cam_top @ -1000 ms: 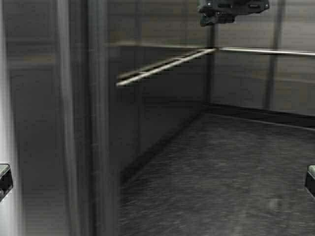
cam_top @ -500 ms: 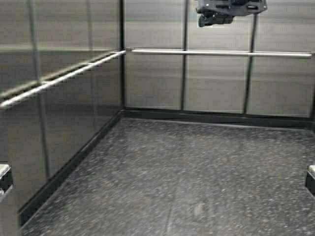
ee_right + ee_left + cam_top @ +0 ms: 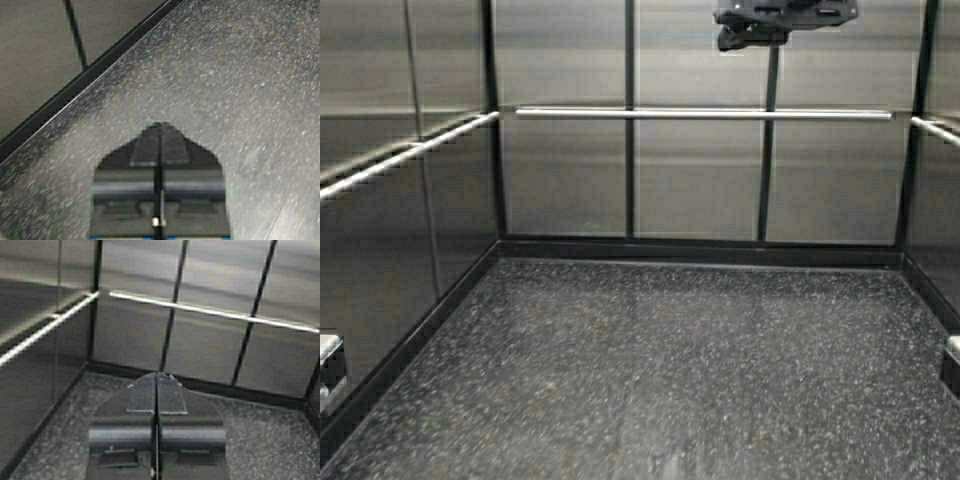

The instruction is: Navigate to elevator, push the call button, then enter the elevator

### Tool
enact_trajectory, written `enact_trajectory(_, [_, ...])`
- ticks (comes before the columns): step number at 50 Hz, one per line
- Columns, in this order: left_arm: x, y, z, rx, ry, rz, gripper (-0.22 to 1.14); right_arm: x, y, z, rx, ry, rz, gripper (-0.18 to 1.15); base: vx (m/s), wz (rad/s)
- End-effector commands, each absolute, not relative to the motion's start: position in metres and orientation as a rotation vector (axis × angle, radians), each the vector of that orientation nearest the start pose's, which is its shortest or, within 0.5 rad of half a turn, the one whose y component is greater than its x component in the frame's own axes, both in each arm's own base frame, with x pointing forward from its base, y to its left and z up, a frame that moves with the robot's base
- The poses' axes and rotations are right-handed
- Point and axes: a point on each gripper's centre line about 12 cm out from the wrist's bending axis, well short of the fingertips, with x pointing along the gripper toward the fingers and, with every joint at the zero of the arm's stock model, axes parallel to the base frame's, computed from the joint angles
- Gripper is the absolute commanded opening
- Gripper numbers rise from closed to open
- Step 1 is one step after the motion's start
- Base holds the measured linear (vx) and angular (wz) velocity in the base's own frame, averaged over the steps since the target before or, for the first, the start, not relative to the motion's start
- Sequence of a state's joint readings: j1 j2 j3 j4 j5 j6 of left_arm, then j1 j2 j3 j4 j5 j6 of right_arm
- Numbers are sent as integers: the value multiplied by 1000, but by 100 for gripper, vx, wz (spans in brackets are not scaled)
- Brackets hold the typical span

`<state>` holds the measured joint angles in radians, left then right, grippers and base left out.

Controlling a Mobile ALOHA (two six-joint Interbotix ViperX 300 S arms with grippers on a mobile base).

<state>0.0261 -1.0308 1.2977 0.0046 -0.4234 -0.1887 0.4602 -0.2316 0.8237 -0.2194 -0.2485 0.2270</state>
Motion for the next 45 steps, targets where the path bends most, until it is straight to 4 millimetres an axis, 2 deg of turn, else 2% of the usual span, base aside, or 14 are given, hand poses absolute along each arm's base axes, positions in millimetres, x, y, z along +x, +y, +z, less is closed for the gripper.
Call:
enact_trajectory(1, [180, 5, 277, -183, -174, 9, 2, 311, 163, 233, -52, 321, 513, 6, 45, -9])
enact_trajectory(19, [178, 5, 284, -185, -203, 7, 2, 311, 165, 240, -45, 293, 521, 6, 43, -13])
enact_trajectory(25, [171, 5, 283, -196, -221, 5, 2, 309, 165, 237, -48, 302, 524, 6, 45, -19])
enact_trajectory(39, [168, 4, 287, -197, -238, 1, 2, 301, 177, 233, -56, 310, 564, 6, 41, -11])
enact_trajectory(41, [169, 5, 290, -217, -250, 6, 2, 306, 181, 235, -62, 299, 570, 6, 24, 8])
enact_trajectory(45, [177, 5, 315, -206, -284, 0, 2, 319, 185, 234, -57, 310, 558, 6, 14, -8])
